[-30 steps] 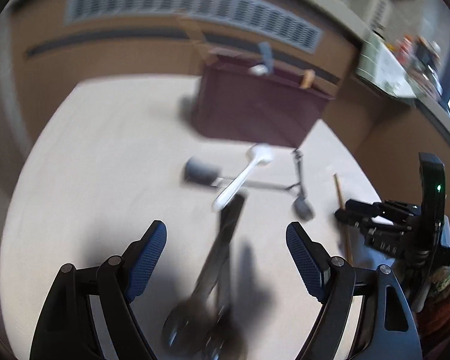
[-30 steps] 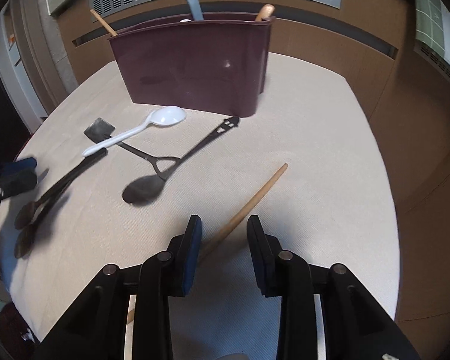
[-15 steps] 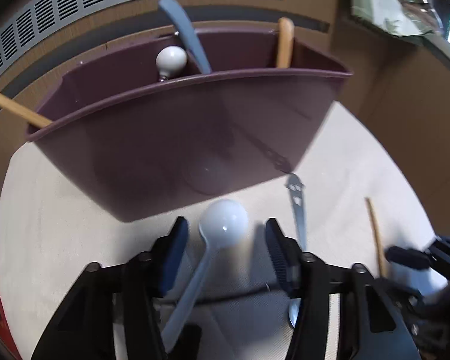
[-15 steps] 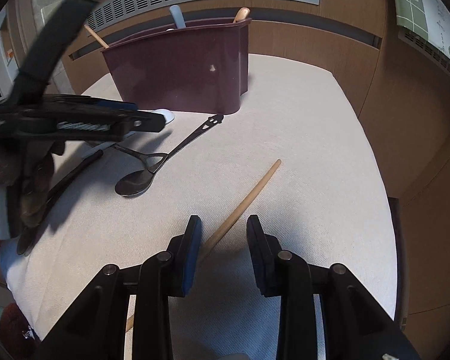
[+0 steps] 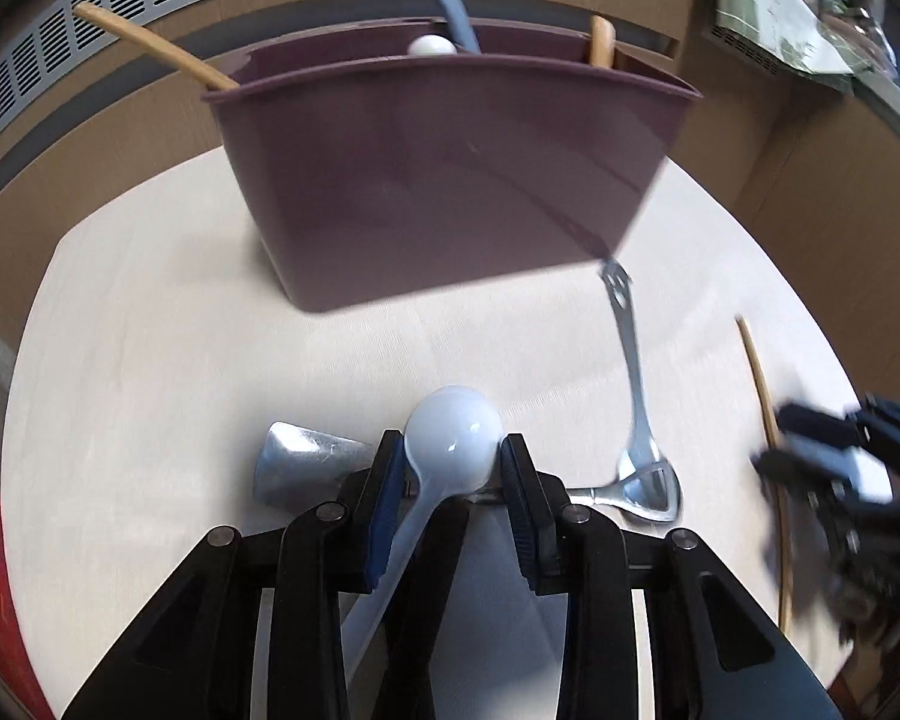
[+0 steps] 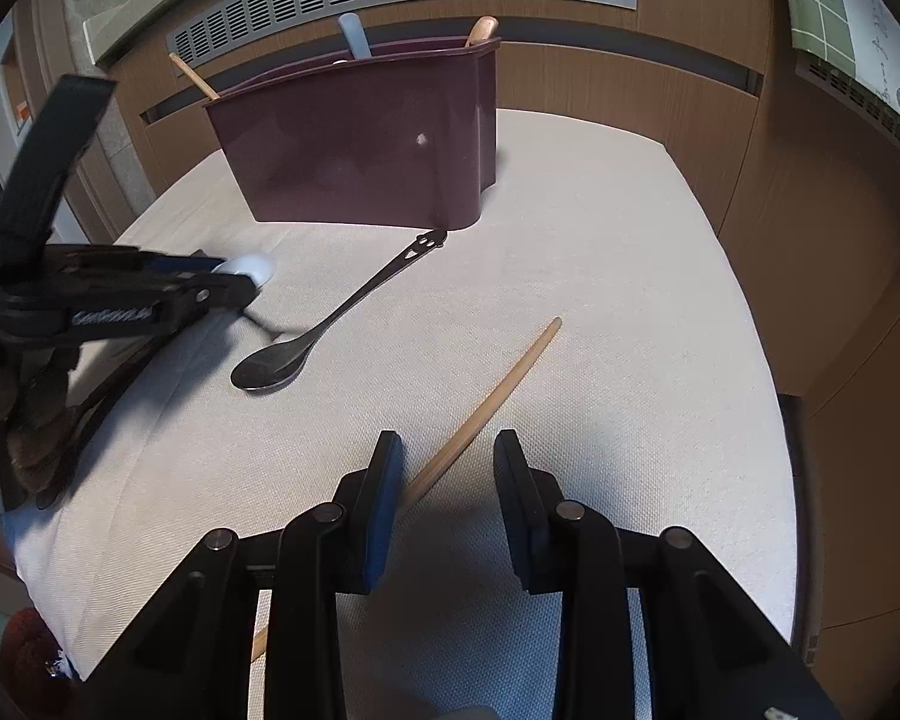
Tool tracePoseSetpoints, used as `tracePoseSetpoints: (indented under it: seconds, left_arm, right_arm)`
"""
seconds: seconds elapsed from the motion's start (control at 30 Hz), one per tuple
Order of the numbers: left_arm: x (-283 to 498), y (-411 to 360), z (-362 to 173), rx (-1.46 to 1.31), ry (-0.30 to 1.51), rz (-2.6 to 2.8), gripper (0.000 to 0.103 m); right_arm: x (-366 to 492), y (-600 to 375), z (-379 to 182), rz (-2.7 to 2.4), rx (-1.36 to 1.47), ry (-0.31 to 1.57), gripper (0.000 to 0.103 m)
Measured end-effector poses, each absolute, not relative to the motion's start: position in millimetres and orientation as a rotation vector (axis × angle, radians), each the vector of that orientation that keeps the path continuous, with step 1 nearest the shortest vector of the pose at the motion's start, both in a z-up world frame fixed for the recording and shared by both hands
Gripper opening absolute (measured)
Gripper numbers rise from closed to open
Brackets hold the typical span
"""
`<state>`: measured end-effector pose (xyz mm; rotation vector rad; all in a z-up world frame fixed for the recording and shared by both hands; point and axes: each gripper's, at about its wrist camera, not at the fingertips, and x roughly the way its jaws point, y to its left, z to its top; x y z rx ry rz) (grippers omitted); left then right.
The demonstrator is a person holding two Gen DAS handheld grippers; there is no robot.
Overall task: Organize utensils
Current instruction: 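Grasp the white plastic spoon with the left tool while the right tool grasps a wooden chopstick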
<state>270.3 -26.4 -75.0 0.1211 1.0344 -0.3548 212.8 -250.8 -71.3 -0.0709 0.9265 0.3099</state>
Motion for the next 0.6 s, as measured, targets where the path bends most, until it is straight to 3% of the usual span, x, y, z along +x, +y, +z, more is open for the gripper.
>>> tracePoseSetpoints:
  seconds: [0.37,0.5,0.6]
  left_arm:
    - [271,-27,-77,0.222,1.053,-0.472,0.039]
    - [277,-30,-76,0.23,1.069,-0.485,0.039]
    - [277,-33,-76,0.239,1.055,-0.481,0.039]
  right_arm:
    - [209,-247,-71,0.3,-0.088,0.922,0.032]
    - [206,-247,-71,0.333,-0.054,0.94,0.047]
    - [210,-245,-70,0.324,-0.036,0.954,0.047]
